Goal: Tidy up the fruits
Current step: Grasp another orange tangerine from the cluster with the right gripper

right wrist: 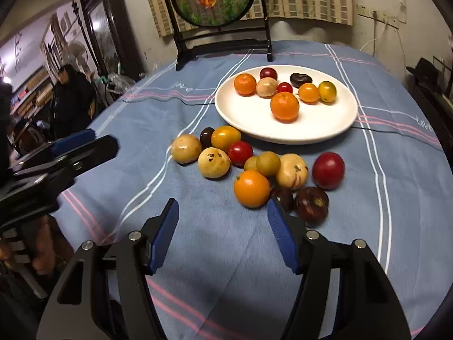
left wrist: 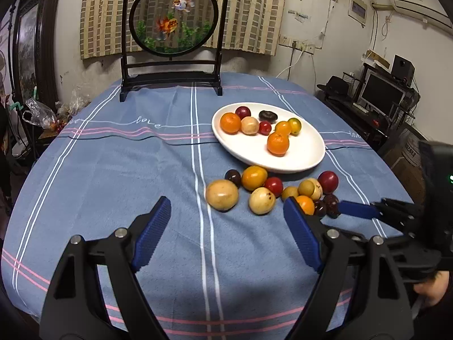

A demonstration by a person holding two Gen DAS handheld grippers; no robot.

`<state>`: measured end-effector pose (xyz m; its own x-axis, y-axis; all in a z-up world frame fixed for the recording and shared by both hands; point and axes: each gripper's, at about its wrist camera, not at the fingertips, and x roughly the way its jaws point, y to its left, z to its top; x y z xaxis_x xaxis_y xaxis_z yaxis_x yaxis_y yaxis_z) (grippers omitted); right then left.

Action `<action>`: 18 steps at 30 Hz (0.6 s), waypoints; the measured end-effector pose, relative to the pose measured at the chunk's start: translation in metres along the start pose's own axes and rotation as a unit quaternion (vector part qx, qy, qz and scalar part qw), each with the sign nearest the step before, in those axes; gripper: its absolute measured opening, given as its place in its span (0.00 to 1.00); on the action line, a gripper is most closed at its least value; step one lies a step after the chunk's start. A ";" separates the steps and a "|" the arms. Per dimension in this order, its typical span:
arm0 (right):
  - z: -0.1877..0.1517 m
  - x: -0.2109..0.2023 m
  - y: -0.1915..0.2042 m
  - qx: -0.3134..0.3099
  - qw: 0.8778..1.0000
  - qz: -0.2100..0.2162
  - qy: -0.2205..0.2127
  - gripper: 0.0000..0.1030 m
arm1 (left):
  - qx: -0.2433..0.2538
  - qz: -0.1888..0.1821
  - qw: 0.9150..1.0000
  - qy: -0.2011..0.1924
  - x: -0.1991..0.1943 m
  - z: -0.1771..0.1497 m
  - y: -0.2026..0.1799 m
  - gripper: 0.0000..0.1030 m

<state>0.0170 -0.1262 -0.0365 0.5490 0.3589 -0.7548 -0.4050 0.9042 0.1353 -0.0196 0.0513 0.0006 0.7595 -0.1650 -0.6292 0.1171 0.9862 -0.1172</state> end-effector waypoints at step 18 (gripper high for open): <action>0.020 0.067 0.011 -0.071 0.991 -0.104 0.045 0.50 | -0.055 0.009 0.998 0.022 0.016 -0.010 0.052 0.81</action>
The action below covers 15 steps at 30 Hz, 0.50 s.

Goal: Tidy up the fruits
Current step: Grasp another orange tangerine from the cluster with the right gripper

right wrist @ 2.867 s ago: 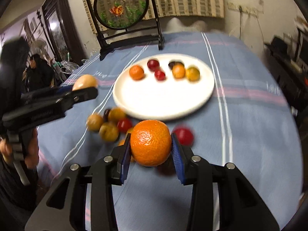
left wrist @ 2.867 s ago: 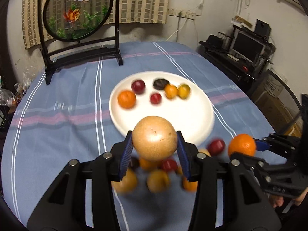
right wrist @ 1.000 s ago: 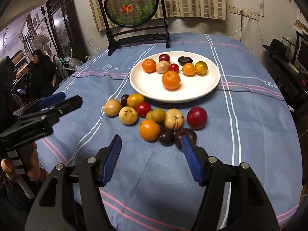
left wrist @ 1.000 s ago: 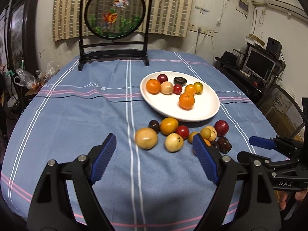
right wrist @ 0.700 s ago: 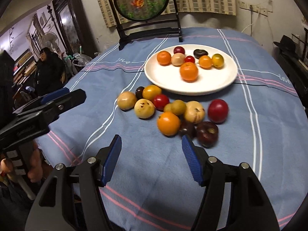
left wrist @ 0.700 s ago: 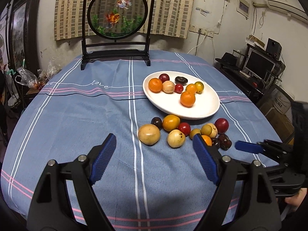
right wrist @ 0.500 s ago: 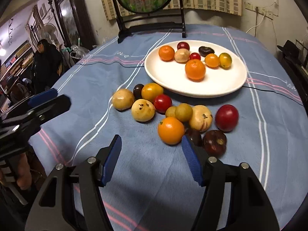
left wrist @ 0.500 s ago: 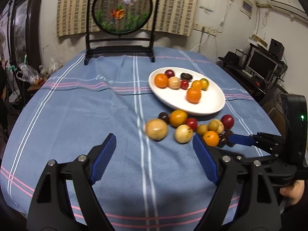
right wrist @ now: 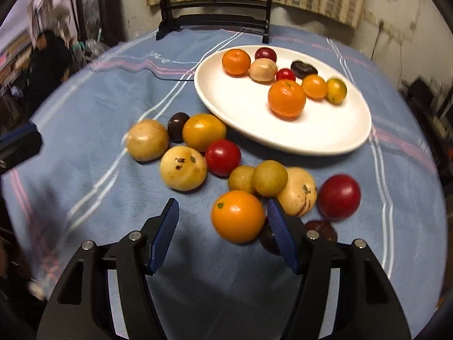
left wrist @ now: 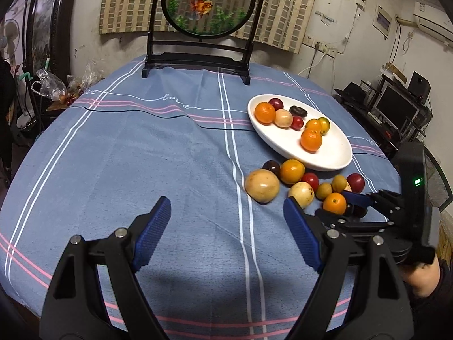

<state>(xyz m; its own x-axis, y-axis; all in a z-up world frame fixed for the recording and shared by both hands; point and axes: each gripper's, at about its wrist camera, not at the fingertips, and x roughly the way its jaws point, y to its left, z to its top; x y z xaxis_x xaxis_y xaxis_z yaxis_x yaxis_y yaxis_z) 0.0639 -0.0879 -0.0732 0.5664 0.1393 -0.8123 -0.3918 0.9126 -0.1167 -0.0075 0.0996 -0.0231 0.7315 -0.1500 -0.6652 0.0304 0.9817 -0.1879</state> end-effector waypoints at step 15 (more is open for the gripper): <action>-0.071 -0.058 -0.035 0.079 0.994 0.078 0.000 0.38 | 0.079 0.015 0.996 0.038 0.059 0.008 -0.035 0.79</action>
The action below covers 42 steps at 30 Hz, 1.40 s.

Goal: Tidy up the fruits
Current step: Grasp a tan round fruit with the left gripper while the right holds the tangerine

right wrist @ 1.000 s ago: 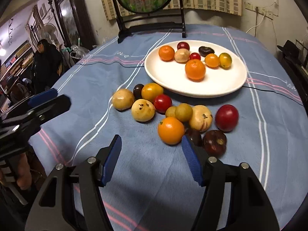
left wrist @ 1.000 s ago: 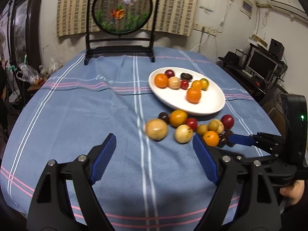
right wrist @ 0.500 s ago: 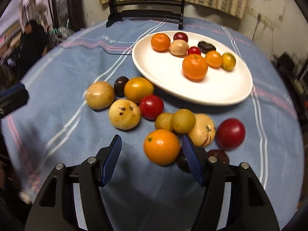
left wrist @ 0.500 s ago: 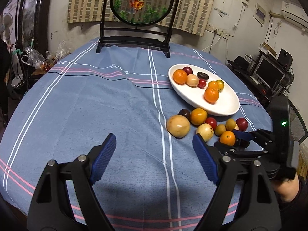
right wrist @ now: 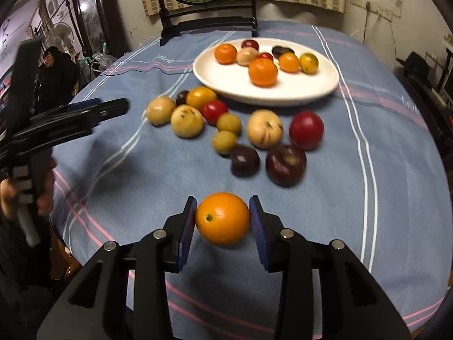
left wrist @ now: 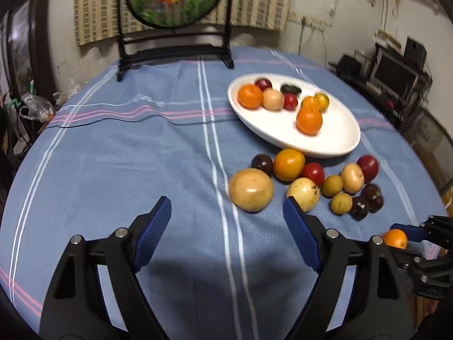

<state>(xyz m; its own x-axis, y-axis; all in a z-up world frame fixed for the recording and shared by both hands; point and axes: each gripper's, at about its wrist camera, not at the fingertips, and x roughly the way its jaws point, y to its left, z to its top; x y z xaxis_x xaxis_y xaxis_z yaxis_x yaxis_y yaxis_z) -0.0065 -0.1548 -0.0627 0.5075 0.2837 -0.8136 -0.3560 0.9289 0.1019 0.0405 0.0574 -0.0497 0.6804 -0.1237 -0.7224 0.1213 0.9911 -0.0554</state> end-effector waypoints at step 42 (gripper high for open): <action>0.004 -0.020 -0.010 0.031 0.997 0.037 -0.052 0.39 | -0.015 -0.093 0.996 -0.001 -0.012 0.005 -0.017 0.44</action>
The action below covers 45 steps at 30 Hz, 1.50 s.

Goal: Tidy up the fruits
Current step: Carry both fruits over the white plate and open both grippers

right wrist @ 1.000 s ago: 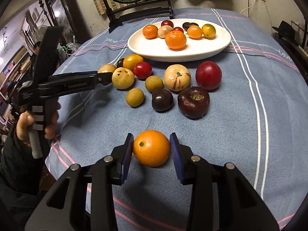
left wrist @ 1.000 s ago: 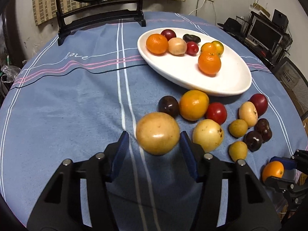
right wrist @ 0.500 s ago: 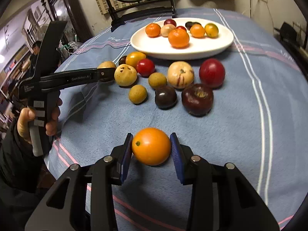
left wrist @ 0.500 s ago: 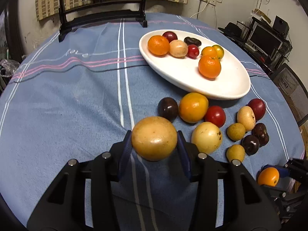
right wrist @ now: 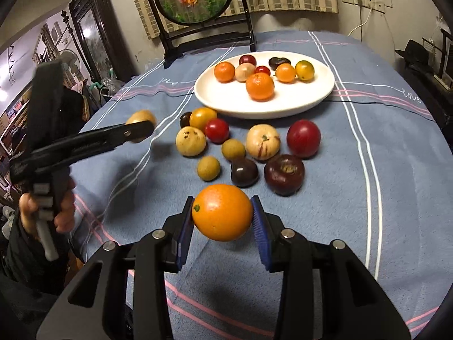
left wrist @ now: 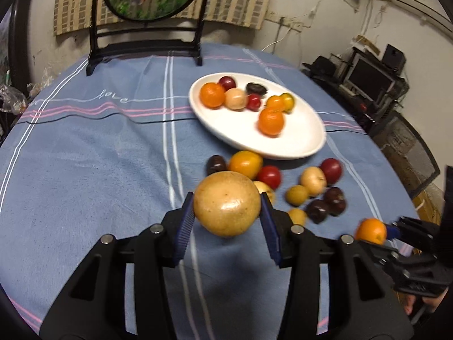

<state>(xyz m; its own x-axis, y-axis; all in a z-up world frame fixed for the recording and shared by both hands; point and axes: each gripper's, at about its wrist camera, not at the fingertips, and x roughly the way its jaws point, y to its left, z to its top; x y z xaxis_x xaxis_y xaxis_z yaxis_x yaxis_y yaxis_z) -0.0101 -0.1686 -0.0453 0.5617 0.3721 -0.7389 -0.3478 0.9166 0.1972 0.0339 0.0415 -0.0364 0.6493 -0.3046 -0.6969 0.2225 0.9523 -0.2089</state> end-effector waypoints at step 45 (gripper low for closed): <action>0.192 0.093 -0.092 -0.002 0.994 -0.106 0.003 0.61 | -0.004 0.023 0.999 0.024 0.096 0.157 -0.008 0.79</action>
<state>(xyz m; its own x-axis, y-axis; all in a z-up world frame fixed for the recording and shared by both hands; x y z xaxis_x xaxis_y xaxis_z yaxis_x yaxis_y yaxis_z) 0.2180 -0.1903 -0.0084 0.6182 0.1692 -0.7676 -0.2241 0.9740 0.0343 0.2090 0.0017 0.0062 0.6234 -0.2597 -0.7375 0.1882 0.9653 -0.1809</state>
